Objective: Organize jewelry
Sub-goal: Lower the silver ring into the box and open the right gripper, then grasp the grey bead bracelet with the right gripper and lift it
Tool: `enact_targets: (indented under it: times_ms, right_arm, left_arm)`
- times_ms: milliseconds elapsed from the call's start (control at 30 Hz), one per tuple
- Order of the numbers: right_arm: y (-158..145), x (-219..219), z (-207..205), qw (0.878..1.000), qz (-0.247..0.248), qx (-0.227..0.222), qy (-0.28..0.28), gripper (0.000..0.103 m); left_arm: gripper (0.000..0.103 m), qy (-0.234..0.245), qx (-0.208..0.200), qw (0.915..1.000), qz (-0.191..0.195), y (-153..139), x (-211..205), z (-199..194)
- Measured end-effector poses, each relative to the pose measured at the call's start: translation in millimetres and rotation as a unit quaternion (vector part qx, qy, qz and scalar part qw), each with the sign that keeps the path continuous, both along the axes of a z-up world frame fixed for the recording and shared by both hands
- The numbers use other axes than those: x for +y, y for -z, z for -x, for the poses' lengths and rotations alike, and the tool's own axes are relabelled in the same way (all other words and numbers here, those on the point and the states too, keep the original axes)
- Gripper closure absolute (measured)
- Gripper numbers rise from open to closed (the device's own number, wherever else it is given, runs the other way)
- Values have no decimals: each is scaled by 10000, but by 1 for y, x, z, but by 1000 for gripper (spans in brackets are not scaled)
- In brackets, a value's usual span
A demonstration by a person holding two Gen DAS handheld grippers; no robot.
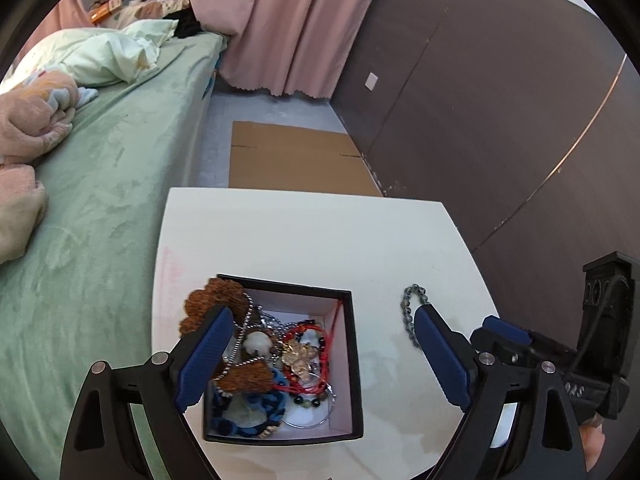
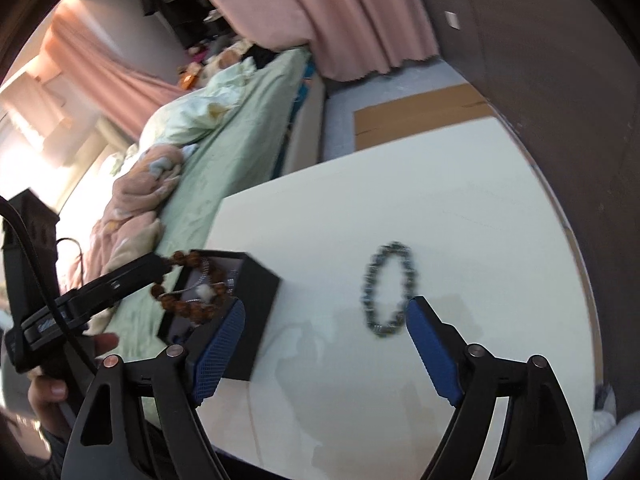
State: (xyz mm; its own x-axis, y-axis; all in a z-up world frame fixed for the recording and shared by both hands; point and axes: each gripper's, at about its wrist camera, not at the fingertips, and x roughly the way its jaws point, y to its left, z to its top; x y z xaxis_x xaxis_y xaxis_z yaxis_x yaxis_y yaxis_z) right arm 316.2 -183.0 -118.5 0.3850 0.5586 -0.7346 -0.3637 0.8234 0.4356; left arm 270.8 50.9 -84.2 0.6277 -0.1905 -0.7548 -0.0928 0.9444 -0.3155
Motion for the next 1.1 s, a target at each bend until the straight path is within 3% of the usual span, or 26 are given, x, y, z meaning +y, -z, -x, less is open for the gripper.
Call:
enact_targets:
  times_ms: [267,533,567,633,767,867,900,933,967,1000,1100]
  right_arm:
    - [23,-29,-14,9963,224,480,672,20]
    - [36,-14,-21,9938,638,506,754,21]
    - [36,-12,-23,9927,752,468,814,23]
    - [37,-8,-29,9878,1109,316,1046,39]
    - [40,-5,-42,9843,1168,344,1279,45]
    - [41,10,-44,9833,1389,272,1142,51]
    - [44,19,-43,9824,1547,238,1022,57]
    - [46,25,-43,9815,1653,238,933,71]
    - [50,31,-44,9798,1796,273,837,75]
    - [51,37,-42,9747,2076,95,828,89]
    - [49,43,-38,9712,2243,3,803,92]
  left_arm:
    - [11,-27,120,9999,25,3,-5,-7]
    - [11,-24,227,9997,98,6,3,-10]
    - [11,-36,254,9996,117,7,5,-10]
    - [11,-59,285,9994,164,8,8,-11]
    - [11,-101,288,9992,250,8,15,-11]
    - [11,-88,310,9991,269,8,18,-11]
    - [11,-83,324,9991,252,8,18,-11]
    - [11,-74,331,9991,242,7,18,-11]
    - [11,-60,339,9991,235,7,18,-11]
    - [11,-51,339,9991,231,7,19,-10]
    - [11,-47,292,9993,219,3,21,-8]
